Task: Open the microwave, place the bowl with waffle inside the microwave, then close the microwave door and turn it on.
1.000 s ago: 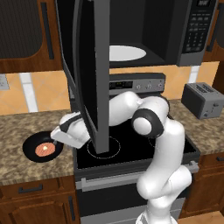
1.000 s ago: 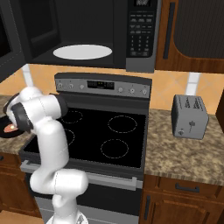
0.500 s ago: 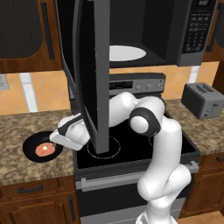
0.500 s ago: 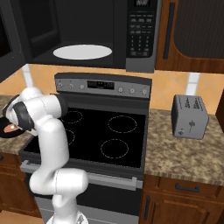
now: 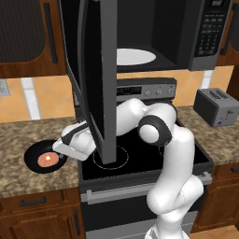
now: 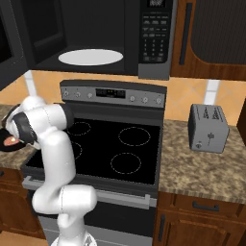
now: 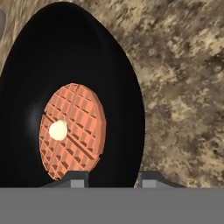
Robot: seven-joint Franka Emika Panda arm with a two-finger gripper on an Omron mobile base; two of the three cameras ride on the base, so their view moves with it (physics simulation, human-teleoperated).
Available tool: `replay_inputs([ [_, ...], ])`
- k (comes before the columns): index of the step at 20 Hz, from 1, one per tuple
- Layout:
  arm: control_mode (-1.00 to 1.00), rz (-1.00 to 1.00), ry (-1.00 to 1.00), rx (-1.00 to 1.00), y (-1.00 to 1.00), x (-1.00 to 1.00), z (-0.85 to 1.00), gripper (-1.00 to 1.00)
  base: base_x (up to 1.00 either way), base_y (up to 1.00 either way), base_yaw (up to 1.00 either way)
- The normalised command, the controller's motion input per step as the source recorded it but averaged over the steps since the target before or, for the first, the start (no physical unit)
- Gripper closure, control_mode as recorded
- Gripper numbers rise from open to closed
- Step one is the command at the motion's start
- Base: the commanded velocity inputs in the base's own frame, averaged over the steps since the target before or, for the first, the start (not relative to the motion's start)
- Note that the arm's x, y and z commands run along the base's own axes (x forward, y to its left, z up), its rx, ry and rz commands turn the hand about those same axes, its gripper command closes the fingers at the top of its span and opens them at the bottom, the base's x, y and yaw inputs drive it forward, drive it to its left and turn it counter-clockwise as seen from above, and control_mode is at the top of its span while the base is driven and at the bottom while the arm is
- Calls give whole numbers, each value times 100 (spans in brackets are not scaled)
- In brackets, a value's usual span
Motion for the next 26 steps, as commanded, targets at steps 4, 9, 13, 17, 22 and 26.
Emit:
replay_inputs([
  [4,-100,-5,-5,0,-21,-33,20,100,0,0,0],
  [9,-100,-14,-14,0,-90,-47,83,100,0,0,0],
  [13,-100,-16,-2,2,-100,-33,84,100,0,0,0],
  [17,-100,-12,0,3,-100,-46,100,100,0,0,0],
  [22,-100,-9,3,3,-99,-53,100,100,0,0,0],
  [26,-100,-6,8,2,-98,-44,100,100,0,0,0],
])
